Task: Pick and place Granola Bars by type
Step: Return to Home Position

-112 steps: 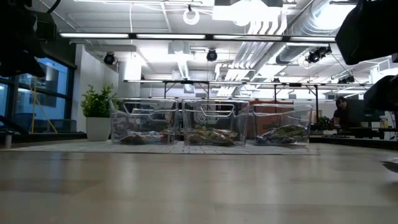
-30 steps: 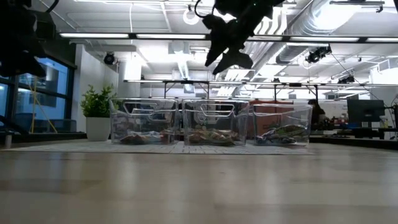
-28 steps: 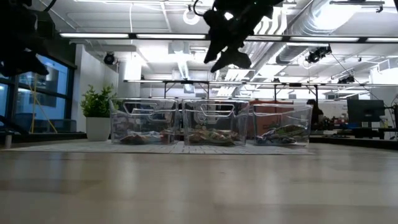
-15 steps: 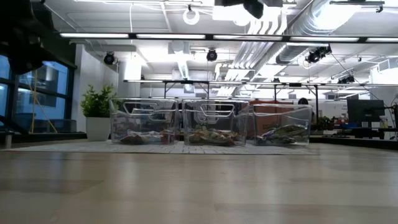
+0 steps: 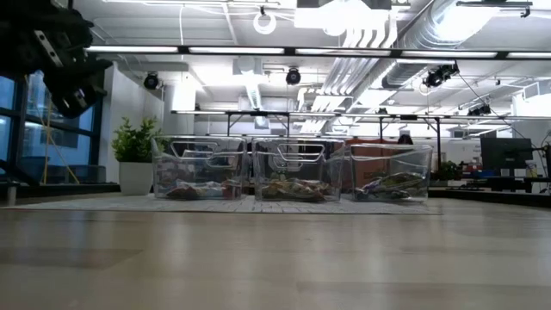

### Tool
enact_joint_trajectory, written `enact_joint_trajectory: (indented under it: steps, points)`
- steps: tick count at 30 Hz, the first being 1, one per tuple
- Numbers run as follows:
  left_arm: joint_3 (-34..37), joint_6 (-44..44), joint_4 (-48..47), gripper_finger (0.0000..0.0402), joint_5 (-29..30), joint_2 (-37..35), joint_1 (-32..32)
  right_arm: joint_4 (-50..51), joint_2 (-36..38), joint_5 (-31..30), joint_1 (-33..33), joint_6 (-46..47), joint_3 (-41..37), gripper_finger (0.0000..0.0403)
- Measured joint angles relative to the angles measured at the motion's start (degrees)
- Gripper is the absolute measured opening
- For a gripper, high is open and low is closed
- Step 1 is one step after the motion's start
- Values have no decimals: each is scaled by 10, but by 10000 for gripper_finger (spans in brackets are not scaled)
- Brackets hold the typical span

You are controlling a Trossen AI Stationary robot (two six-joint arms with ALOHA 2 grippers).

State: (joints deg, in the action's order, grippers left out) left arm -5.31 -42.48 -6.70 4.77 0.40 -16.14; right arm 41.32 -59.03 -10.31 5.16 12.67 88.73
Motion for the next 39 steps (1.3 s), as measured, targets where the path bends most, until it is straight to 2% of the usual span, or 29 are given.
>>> enact_joint_trajectory:
  steps: [3,7,11,13,20,26,30,35,39]
  points:
    - [22,3,21,204,1,1,0,-13,30,-54,54,-7,-9,0]
    - [28,43,58,204,32,12,0,-65,75,-110,111,-12,-74,0]
    - [35,68,73,204,77,12,3,-162,131,-175,149,-13,-197,0]
    - [38,67,76,204,68,12,19,-235,160,-188,156,-16,-272,0]
    - [39,63,68,204,-37,12,133,-562,232,-181,140,-18,-545,0]
    - [39,64,76,204,-156,12,256,-759,220,-170,77,23,-713,0]
    - [39,67,79,204,-199,12,315,-800,215,-130,34,26,-758,0]
    - [38,87,78,204,-204,12,347,-783,215,-102,7,14,-777,0]
    - [38,113,76,204,-191,12,349,-770,216,-81,-8,52,-812,0]
